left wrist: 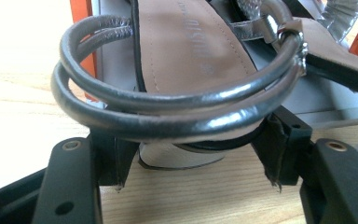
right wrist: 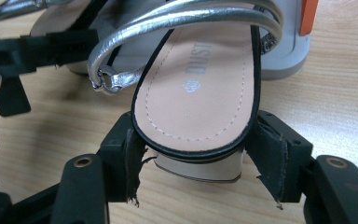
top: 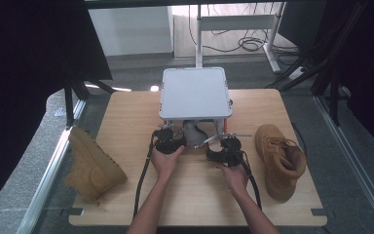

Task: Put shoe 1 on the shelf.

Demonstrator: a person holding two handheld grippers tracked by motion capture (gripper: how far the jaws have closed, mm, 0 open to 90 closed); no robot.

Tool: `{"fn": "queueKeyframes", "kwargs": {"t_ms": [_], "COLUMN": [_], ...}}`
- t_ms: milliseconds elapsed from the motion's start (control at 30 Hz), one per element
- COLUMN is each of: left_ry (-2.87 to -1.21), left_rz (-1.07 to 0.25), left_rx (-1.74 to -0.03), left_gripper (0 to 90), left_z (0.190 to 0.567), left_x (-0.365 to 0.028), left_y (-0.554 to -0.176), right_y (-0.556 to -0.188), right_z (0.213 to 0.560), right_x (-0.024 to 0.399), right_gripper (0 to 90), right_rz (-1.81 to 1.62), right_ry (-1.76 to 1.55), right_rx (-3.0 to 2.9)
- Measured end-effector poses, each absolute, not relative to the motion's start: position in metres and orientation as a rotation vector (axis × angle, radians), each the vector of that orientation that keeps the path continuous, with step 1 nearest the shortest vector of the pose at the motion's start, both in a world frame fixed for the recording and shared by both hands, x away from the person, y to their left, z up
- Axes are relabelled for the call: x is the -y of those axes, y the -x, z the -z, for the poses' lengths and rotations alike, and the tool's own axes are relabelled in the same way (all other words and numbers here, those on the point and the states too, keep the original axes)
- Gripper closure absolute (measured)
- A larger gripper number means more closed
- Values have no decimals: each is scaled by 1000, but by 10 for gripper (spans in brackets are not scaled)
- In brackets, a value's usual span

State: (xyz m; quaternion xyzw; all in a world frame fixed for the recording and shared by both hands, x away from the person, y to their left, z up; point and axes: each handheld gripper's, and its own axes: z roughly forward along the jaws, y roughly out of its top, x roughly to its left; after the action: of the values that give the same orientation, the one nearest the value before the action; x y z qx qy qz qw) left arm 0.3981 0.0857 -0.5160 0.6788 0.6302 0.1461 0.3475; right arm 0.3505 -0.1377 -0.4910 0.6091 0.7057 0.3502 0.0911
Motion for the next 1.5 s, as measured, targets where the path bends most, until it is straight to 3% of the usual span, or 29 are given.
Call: {"fn": "queueKeyframes", "kwargs": {"t_ms": [1500], "left_ry": [-1773], "left_rz": [-380], "left_rx": [-1631], "left_gripper": [367], "left_z": [516], "left_x": [-85], "left_y": [-399], "right_y": [-386], "right_z": [502], "right_x": [123], "right_gripper": [391], "right_rz": [-1065], "right_ry": [-1896], "right_rx": [-1991]}}
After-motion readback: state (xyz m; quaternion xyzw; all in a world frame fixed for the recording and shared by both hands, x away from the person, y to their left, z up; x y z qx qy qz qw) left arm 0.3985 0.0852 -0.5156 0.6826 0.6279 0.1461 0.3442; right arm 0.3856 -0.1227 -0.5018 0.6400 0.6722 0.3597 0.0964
